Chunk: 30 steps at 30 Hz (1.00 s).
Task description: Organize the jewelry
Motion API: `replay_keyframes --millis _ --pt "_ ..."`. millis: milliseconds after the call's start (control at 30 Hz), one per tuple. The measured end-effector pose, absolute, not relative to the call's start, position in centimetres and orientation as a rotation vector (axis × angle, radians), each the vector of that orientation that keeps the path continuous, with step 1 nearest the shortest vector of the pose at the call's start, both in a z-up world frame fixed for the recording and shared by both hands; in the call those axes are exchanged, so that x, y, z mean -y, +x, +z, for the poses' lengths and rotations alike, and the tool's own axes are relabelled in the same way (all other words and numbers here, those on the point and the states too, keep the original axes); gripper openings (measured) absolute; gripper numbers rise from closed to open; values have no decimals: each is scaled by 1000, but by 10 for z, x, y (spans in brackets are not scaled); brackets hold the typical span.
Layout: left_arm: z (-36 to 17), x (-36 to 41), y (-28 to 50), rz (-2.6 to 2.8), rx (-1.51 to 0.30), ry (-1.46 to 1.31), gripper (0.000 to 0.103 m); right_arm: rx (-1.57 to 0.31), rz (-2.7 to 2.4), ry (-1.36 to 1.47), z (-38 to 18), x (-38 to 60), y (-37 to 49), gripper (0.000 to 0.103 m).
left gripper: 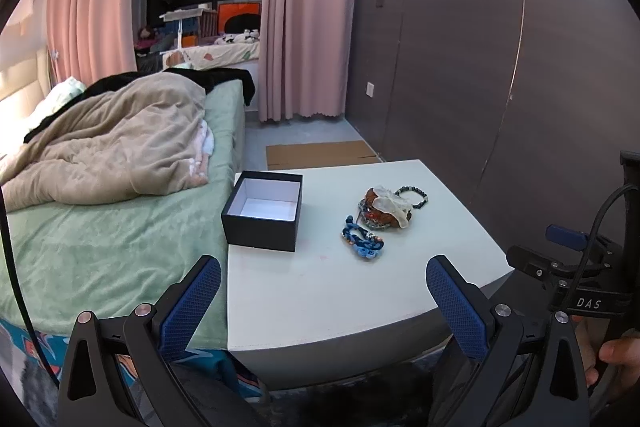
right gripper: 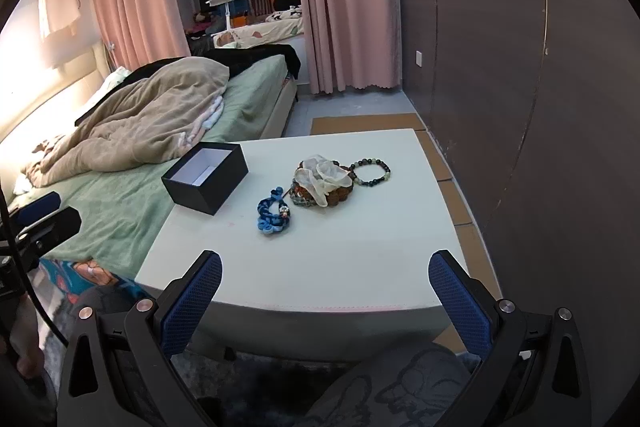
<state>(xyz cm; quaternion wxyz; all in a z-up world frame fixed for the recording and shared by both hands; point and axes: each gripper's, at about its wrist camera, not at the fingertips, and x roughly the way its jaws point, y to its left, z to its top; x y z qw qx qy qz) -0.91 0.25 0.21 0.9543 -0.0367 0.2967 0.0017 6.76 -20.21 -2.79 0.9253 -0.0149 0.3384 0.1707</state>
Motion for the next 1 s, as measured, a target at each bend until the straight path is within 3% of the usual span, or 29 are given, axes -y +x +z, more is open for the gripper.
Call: replay_keyframes --millis 1000 --pt "-3 -5 -12 -5 -611 -74 102 -716 367 -22 -30 198 67 103"
